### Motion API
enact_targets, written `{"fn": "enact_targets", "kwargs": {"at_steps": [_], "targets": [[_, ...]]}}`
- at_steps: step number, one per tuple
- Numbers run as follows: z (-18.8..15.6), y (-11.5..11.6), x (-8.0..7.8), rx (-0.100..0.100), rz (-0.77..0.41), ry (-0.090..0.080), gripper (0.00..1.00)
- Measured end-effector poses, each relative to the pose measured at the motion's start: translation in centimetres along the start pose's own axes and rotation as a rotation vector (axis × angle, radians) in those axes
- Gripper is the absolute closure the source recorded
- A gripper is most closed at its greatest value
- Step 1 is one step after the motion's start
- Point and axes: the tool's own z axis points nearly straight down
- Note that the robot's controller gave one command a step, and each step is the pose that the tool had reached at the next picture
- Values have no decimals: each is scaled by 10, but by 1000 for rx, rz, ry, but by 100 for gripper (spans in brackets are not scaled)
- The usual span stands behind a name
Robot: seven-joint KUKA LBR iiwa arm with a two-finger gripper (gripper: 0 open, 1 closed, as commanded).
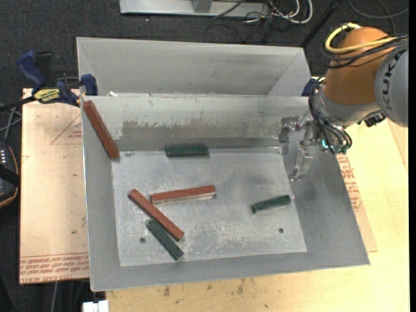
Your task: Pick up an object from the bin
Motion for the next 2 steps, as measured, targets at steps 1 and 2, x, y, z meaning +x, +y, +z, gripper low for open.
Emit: {"fn": "enact_targets", "kwargs": {"at_steps": [1, 2], "targets": [[-5, 0, -2, 1, -2, -8, 0], [75, 15, 70, 2, 10, -9, 0]]}}
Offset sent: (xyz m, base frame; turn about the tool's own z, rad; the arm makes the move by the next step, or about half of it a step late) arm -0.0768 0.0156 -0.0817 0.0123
